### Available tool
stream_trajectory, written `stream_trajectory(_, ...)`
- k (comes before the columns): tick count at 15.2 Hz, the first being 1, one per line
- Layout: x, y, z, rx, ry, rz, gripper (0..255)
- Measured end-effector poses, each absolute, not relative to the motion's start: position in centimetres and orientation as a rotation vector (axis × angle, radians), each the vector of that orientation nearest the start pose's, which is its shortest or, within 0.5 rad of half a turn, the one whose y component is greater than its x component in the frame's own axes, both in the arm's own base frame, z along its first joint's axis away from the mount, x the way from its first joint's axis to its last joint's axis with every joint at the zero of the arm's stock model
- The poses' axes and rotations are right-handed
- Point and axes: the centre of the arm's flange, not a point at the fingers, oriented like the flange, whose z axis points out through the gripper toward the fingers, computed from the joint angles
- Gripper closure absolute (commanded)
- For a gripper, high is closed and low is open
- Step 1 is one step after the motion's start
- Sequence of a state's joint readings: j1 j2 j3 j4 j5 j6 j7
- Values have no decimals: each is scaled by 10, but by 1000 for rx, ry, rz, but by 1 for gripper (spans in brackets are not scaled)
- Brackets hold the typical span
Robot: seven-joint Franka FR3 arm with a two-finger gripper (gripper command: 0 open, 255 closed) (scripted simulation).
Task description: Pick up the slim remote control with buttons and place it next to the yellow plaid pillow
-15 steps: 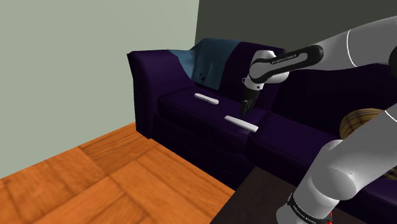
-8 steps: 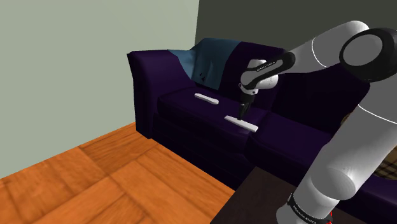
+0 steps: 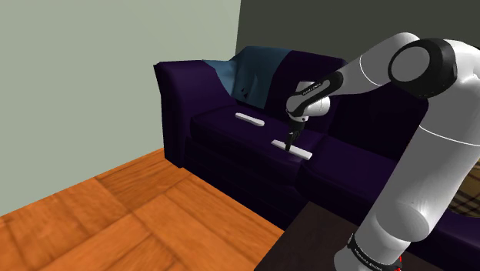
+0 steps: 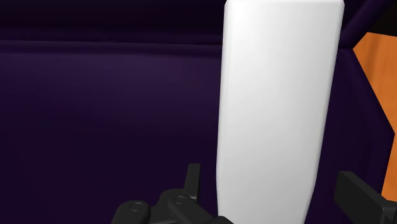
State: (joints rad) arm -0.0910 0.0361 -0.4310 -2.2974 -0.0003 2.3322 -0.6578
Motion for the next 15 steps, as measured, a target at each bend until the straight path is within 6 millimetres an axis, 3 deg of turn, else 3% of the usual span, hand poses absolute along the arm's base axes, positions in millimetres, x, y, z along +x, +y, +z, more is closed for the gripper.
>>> stream_trajectory(7, 446, -258, 327, -3148, -215, 10, 0)
stream_trajectory(8, 446, -258, 327, -3148, -215, 10, 255)
stream_trajectory(15, 446, -258, 327, -3148, -215, 11, 255)
